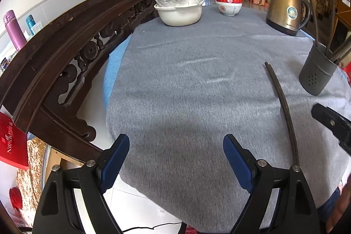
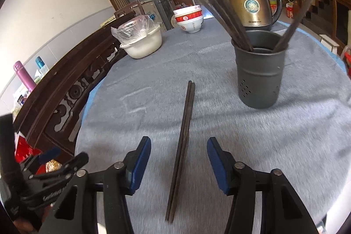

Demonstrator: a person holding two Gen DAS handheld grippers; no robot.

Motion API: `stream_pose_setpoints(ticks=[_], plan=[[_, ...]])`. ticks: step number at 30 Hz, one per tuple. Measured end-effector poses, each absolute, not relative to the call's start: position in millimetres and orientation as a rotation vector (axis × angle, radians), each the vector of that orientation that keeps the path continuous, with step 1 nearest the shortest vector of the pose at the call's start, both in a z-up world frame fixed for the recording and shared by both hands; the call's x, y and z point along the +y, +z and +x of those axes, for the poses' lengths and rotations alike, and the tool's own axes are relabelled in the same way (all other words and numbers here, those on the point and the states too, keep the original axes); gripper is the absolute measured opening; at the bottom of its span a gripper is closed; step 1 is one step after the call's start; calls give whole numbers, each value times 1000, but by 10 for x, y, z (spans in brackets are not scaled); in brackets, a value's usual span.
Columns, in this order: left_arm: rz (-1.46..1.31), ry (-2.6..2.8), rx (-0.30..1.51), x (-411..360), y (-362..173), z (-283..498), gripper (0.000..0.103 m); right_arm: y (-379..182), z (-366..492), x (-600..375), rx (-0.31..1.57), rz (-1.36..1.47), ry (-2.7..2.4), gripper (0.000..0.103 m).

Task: Organize utensils
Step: 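Close the right gripper on the last dark brown chopstick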

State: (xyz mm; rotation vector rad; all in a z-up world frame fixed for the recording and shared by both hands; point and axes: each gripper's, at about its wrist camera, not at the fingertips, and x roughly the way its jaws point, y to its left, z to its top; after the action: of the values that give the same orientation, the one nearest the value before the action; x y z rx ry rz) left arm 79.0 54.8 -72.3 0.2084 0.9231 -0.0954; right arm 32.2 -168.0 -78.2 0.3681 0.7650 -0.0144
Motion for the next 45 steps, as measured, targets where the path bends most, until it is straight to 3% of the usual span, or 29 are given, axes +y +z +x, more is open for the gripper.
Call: stream_pose_setpoints(ticks=[2,9,12,45], plan=[[204,-94,928,544,-736,825,88,-820,460,-1714,779,366,-20,41],[194,-84,951,544,-807,936,88,-987,869,-1713,823,352,-35,36],[186,-78,963,551,-839,982,88,-1088,975,-1747,858,362,-59,29],[173,-60,994,503,-898,1127,87,-1214,1543,-1871,963,324,-188,26]])
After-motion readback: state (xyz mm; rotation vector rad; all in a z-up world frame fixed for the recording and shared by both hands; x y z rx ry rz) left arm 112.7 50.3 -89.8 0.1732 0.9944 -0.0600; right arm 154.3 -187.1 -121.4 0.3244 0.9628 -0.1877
